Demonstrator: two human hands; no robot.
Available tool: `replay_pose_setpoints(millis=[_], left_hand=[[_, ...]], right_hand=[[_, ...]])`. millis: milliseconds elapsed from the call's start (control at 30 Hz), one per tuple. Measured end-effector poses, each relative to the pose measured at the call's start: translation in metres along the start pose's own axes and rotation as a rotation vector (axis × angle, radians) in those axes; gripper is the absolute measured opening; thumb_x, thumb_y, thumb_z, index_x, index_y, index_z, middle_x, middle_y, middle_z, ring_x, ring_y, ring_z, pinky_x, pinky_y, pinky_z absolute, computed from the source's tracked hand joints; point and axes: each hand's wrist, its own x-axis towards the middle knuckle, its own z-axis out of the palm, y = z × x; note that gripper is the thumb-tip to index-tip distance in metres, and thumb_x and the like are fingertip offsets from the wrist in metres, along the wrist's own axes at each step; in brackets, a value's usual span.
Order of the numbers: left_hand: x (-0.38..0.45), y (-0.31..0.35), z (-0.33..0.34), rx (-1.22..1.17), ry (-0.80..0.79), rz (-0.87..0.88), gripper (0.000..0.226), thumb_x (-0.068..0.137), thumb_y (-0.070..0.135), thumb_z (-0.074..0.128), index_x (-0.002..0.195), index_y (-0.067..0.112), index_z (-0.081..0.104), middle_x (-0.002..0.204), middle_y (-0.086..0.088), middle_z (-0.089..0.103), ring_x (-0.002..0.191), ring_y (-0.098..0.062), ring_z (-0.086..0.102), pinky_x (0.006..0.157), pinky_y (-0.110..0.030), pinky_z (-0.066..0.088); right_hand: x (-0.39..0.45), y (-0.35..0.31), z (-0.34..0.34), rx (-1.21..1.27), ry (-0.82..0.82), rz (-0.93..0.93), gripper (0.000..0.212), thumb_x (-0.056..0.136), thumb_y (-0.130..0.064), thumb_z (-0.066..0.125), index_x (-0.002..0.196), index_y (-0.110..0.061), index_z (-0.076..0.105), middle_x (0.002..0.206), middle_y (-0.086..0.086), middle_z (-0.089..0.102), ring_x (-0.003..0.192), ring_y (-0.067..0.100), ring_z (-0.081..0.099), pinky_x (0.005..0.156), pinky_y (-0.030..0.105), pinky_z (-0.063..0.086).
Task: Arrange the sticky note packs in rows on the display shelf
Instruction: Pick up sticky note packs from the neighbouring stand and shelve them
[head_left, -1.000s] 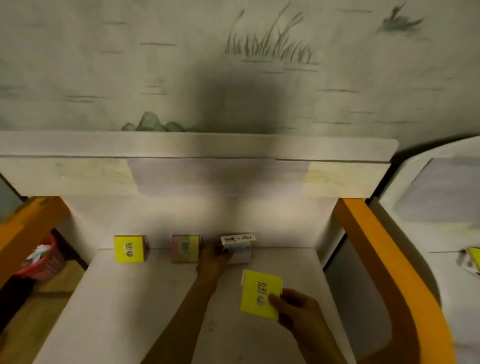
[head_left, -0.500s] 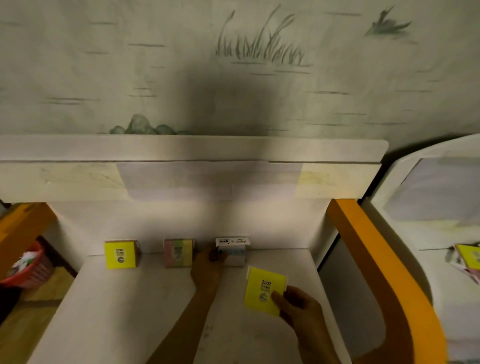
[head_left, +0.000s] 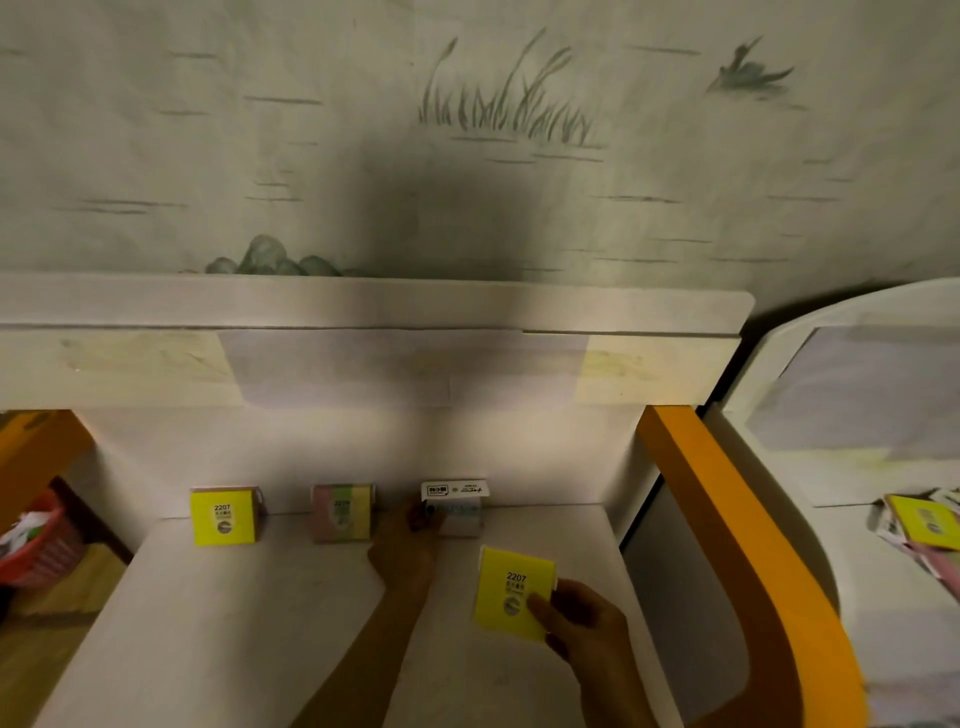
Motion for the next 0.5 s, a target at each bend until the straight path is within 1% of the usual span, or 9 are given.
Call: replay_pose_setpoints(millis=[100,200,267,333,367,400,433,467,500], left_hand=[[-0.002,0.003,-0.002,0.019,0.001,0.011,0.028,0.084,0.033,0.074,0.111,0.025,0.072,0.106,-0.013,0.071,0.103,-0.036,0.064,0.074,-0.032,0.037],[-0.002,-0.001,-0.002,-0.042,-0.016,0.014,0.026,0.083,0.034,0.075,0.107,0.027,0.073,0.102,-0.010,0.073,0.099,-0.034,0.066,0.077,-0.034,0.045],[-0.002,-0.004,-0.003,-0.100,-0.039,0.019,0.026,0.081,0.032,0.077,0.106,0.027,0.074,0.098,-0.006,0.075,0.095,-0.027,0.068,0.075,-0.032,0.048],[-0.003,-0.003,-0.008,-0.184,-0.045,0.007,0.029,0.079,0.025,0.080,0.107,0.019,0.074,0.097,-0.003,0.075,0.090,-0.016,0.065,0.072,-0.026,0.044],[-0.006,-0.001,-0.014,-0.232,-0.028,0.002,0.029,0.079,0.022,0.081,0.106,0.014,0.073,0.097,-0.003,0.074,0.088,-0.014,0.063,0.071,-0.024,0.042],[-0.011,0.002,-0.021,-0.271,-0.005,-0.009,0.027,0.079,0.021,0.080,0.103,0.011,0.072,0.095,-0.004,0.073,0.086,-0.013,0.063,0.069,-0.024,0.042],[-0.016,0.003,-0.028,-0.302,0.009,-0.023,0.022,0.082,0.024,0.078,0.099,0.012,0.071,0.091,-0.002,0.071,0.083,-0.013,0.063,0.068,-0.023,0.041],[-0.022,0.004,-0.037,-0.308,-0.004,-0.049,0.015,0.085,0.028,0.074,0.094,0.017,0.070,0.088,0.002,0.071,0.080,-0.012,0.064,0.068,-0.024,0.042],[-0.025,0.002,-0.045,-0.318,-0.056,-0.073,0.011,0.089,0.032,0.068,0.090,0.021,0.069,0.085,0.004,0.071,0.077,-0.012,0.066,0.069,-0.026,0.044]], right_hand=[[0.001,0.000,-0.002,-0.004,-0.003,-0.006,0.016,0.079,-0.007,0.077,0.093,-0.013,0.071,0.087,0.004,0.076,0.087,0.021,0.069,0.063,0.029,0.050],[0.004,0.002,-0.003,-0.002,0.002,-0.007,0.016,0.079,-0.007,0.077,0.091,-0.014,0.070,0.091,0.007,0.075,0.090,0.024,0.068,0.065,0.031,0.050],[0.007,0.003,-0.003,0.002,0.000,-0.008,0.017,0.079,-0.007,0.078,0.093,-0.014,0.071,0.093,0.009,0.075,0.092,0.025,0.068,0.065,0.031,0.051],[0.009,0.003,-0.001,0.001,-0.006,-0.012,0.017,0.079,-0.008,0.077,0.093,-0.014,0.070,0.094,0.008,0.075,0.092,0.024,0.067,0.065,0.030,0.051],[0.011,0.003,0.000,0.004,-0.007,-0.014,0.017,0.079,-0.008,0.077,0.093,-0.014,0.070,0.094,0.008,0.074,0.091,0.024,0.067,0.065,0.030,0.050],[0.012,0.003,0.002,0.007,-0.009,-0.016,0.017,0.079,-0.007,0.077,0.093,-0.014,0.069,0.094,0.007,0.074,0.091,0.023,0.066,0.065,0.030,0.050],[0.014,0.003,0.004,0.009,-0.015,-0.019,0.018,0.079,-0.007,0.077,0.093,-0.015,0.069,0.095,0.007,0.073,0.091,0.023,0.066,0.065,0.029,0.050],[0.015,0.004,0.007,0.007,-0.024,-0.022,0.018,0.080,-0.007,0.077,0.094,-0.015,0.069,0.096,0.007,0.073,0.092,0.022,0.066,0.064,0.029,0.050],[0.015,0.004,0.011,0.004,-0.038,-0.025,0.019,0.080,-0.007,0.077,0.095,-0.015,0.069,0.096,0.007,0.073,0.092,0.022,0.066,0.064,0.028,0.050]])
